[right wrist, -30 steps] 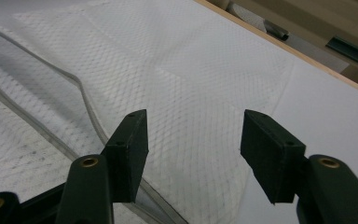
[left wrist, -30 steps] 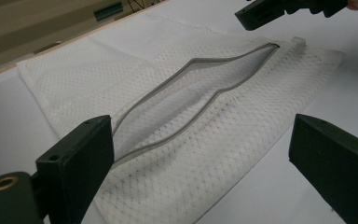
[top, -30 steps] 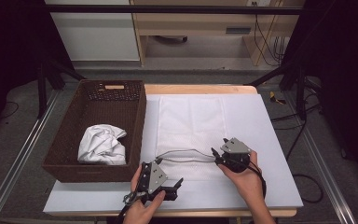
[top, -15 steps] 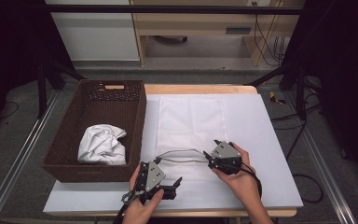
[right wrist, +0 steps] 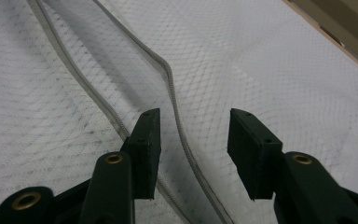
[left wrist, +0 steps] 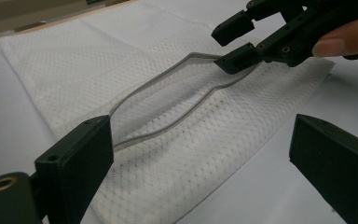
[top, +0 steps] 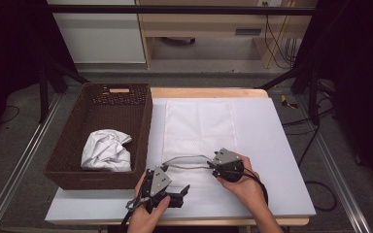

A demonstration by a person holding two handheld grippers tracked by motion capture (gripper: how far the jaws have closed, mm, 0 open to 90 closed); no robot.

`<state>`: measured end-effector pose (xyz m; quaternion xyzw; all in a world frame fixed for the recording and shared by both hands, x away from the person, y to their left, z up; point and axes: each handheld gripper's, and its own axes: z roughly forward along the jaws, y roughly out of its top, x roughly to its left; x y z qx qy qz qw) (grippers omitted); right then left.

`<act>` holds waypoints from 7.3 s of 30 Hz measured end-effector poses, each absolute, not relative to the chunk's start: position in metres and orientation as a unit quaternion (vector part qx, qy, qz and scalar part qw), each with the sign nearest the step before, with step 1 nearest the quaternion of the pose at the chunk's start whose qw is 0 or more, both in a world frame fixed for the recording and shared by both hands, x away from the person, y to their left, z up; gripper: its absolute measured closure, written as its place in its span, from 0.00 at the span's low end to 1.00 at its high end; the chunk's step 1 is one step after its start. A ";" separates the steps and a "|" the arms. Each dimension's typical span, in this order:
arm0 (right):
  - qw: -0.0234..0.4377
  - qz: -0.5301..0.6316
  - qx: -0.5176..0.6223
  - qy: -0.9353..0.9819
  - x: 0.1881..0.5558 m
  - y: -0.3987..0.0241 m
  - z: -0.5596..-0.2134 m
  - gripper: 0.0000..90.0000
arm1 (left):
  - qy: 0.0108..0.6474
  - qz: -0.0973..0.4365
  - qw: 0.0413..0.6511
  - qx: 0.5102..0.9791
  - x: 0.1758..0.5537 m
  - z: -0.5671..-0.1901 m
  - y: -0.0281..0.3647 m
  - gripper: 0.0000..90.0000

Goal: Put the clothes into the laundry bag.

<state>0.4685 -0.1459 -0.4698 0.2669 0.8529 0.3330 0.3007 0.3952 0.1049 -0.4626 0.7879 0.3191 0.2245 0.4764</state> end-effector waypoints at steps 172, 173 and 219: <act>0.340 0.411 0.280 0.798 0.476 -0.154 -0.451 0.96 | 0.496 0.134 0.202 0.834 0.564 -0.413 0.303 0.01; 0.340 0.411 0.280 0.798 0.476 -0.154 -0.451 0.96 | 0.494 0.128 0.199 0.836 0.565 -0.415 0.301 0.02; 0.324 0.427 0.284 0.794 0.476 -0.154 -0.447 0.97 | 0.462 0.106 0.160 0.866 0.566 -0.442 0.276 0.00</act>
